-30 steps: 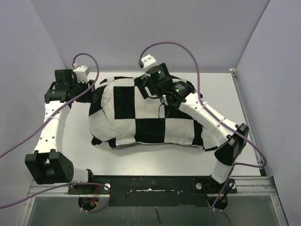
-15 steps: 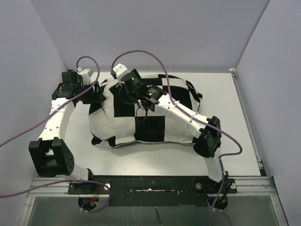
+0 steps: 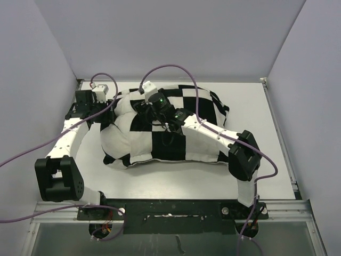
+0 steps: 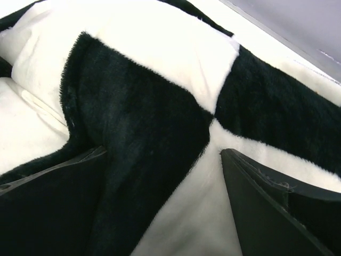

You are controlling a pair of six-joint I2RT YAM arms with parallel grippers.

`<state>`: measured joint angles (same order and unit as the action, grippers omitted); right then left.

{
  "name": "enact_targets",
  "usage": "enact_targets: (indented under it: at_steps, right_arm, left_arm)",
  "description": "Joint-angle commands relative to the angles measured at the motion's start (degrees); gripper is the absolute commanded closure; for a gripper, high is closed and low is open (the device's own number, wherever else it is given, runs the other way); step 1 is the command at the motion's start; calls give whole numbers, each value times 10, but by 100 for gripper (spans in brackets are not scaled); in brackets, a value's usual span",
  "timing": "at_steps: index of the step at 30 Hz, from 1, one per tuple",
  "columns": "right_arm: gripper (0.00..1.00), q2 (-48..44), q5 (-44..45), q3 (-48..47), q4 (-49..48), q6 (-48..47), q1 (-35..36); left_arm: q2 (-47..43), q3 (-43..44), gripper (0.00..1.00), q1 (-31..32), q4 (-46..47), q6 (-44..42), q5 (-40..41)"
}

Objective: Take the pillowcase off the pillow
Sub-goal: Pick up the pillow at the center of the board.

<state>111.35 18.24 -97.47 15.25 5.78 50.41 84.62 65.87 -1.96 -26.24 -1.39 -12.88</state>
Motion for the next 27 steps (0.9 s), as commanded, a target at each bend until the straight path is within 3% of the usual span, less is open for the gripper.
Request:
enact_targets:
  at_steps: [1, 10, 12, 15, 18, 20, 27]
  right_arm:
    - [13, -27, 27, 100, 52, 31, -28]
    - [15, -66, 7, 189, 21, 78, 15]
    - [15, -87, -4, 200, 13, 86, 21]
    - [14, -119, -31, 213, 3, 97, 22]
    - [12, -149, -69, 215, -2, 102, 22]
    - [11, -174, -92, 214, 1, 100, 17]
    - [13, -322, -134, 262, 85, 106, -25]
  left_arm:
    - [-34, -27, 46, -42, 10, -62, 85]
    - [-7, -28, 50, -5, 86, -83, 204]
    - [10, -21, 56, 11, 97, -86, 237]
    - [43, 7, 73, 25, 92, -73, 260]
    - [77, 54, 94, 23, 40, -28, 217]
    - [82, 84, 100, 19, 11, -4, 162]
    - [76, 254, 100, 19, -71, 31, 32]
